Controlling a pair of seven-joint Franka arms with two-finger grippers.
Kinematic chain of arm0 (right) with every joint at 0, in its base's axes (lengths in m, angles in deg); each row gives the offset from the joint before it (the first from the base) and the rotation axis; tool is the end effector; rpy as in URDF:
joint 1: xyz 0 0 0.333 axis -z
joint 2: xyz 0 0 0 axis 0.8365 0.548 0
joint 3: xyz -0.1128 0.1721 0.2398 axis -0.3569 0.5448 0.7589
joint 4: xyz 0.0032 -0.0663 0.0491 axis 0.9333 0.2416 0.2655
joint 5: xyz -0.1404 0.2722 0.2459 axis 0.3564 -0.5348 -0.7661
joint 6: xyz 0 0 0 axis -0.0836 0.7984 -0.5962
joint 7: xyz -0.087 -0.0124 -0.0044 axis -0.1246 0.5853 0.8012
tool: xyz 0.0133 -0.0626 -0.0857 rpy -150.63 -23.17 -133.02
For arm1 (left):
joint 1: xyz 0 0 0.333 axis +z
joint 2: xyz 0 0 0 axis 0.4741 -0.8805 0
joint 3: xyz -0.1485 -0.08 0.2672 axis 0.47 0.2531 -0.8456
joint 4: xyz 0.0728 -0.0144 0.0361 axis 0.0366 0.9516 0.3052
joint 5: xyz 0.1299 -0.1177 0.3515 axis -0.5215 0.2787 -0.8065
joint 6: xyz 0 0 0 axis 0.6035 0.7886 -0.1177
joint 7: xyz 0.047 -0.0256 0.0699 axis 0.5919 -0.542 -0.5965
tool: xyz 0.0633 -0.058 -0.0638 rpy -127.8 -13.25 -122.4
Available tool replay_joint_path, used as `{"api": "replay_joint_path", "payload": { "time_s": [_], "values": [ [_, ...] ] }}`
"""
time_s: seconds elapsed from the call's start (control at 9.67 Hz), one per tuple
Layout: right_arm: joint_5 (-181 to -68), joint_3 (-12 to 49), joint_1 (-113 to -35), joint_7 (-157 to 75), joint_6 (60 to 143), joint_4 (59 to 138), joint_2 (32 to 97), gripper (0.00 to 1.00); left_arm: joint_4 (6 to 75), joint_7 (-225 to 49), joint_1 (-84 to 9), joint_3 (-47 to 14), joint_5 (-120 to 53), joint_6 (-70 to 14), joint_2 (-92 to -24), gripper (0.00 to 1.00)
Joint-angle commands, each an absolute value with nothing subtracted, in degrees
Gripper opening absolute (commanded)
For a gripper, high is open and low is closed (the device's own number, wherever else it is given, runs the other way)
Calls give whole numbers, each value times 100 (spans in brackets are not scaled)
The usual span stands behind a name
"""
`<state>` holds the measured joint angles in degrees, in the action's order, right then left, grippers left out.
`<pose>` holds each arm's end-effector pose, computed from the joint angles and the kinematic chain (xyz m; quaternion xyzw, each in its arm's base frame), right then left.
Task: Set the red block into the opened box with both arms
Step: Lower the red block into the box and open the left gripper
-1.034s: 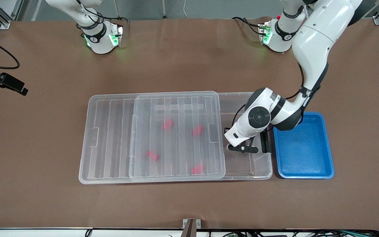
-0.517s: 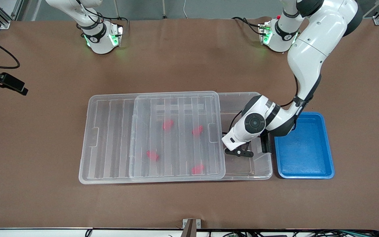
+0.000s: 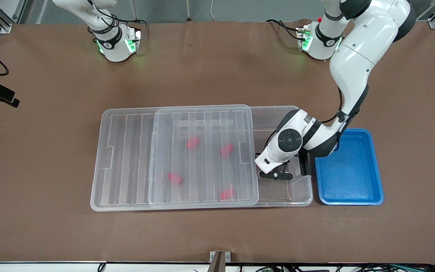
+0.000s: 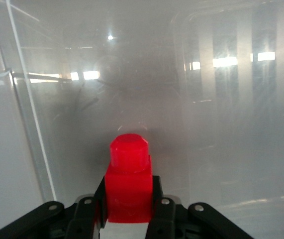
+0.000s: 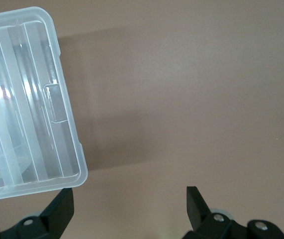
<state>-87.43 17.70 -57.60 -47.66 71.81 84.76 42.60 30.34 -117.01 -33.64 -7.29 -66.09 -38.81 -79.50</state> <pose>0.5552 -0.0528 0.6361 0.9979 -0.0631 -0.0161 0.0020 0.6108 -0.3257 0.1895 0.9982 -0.0502 -0.0323 0.0000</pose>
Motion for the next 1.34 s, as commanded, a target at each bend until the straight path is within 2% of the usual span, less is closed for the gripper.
{"api": "replay_joint_path", "payload": {
  "time_s": [0.0,0.1,0.21,0.62,0.83,1.24],
  "values": [
    [-8839,1782,-5739,-4701,7183,8595,4169,100,2979,-12006,-3314,-727,-6691,-3726,-8000,40],
    [-8839,1782,-5739,-4701,7175,8595,4169,100,2987,-11972,-3279,-727,-6690,-3726,-7938,75],
    [-8839,1782,-5739,-4701,7174,8595,4169,100,3031,-11946,-3252,-727,-6690,-3708,-7781,100],
    [-8839,1782,-5739,-4701,7139,8595,4169,100,3040,-11946,-3217,-701,-6629,-3112,-7131,100],
    [-8839,1782,-5739,-4701,7139,8595,4169,100,3031,-11920,-3208,-701,-6068,-3084,-6762,100],
    [-8839,1782,-5739,-4701,7148,8595,4178,100,3022,-11928,-3121,-780,-5979,-2356,-5620,100]
  ]
}}
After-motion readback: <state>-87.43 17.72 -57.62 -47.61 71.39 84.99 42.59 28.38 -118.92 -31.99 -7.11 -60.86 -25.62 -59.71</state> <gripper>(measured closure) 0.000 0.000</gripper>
